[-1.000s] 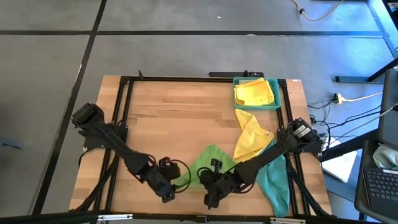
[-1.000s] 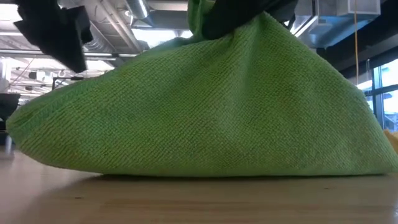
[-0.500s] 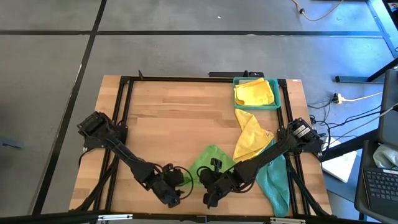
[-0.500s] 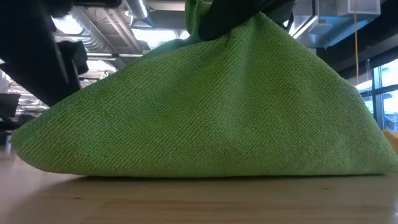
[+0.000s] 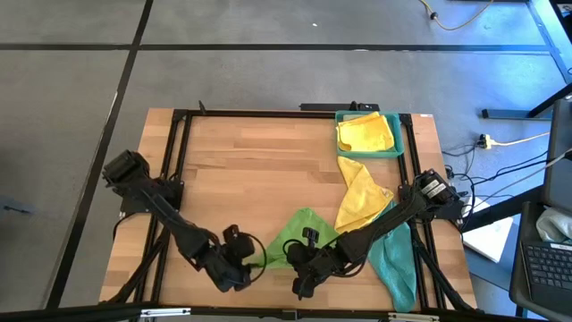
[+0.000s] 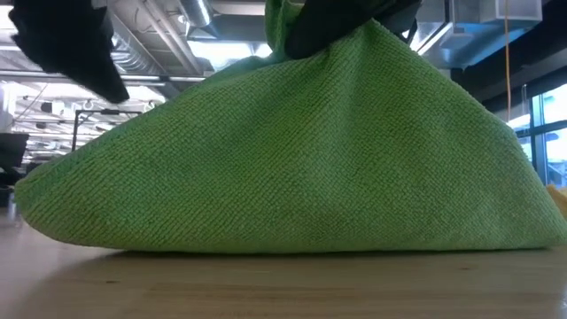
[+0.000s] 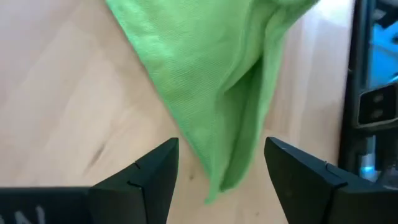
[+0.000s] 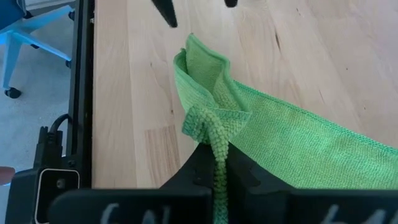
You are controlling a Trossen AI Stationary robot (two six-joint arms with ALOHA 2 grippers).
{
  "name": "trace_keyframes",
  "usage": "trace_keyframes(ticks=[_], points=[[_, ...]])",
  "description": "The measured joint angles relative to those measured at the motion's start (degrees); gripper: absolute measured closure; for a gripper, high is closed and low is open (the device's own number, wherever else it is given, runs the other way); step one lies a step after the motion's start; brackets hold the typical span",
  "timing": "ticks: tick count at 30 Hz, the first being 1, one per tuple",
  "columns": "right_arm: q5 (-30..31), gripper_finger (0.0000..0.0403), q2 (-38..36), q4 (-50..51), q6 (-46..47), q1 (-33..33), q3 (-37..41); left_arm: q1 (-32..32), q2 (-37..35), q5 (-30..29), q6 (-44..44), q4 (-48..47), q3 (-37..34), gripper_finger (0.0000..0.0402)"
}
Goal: Fold microfiber towels
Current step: Fold the green microfiber cloth
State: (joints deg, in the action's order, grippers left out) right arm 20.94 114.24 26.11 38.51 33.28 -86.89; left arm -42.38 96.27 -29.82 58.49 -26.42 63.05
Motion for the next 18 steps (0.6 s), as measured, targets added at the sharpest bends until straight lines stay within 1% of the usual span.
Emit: trace_keyframes(ticks=[4,6,10,14,16,18], points=[[0.0,0.0383,0.03,-0.02,-0.02,0.0,0.0,0.24,2.34,0.2,-0.99,3.32,0.0,0.0171],[0.01,0.0381,0.05,-0.03,-0.01,0.0,0.0,0.75,3.41,1.2,-1.36,8.26,0.01,0.0171],[-0.01,0.0392,0.07,-0.04,0.01,0.0,0.0,1.88,5.99,4.97,-3.47,15.07,0.02,0.0171],[-0.02,0.0396,0.07,-0.07,0.01,0.0,0.0,2.94,9.0,10.81,-3.56,15.22,0.02,0.0171],[-0.03,0.0389,0.07,-0.07,0.12,0.0,0.0,3.17,9.58,12.34,-3.34,15.12,0.0,0.0171],[-0.04,0.0383,0.09,-0.07,0.28,0.0,0.0,3.33,9.48,12.67,-2.43,15.62,0.02,0.0171]])
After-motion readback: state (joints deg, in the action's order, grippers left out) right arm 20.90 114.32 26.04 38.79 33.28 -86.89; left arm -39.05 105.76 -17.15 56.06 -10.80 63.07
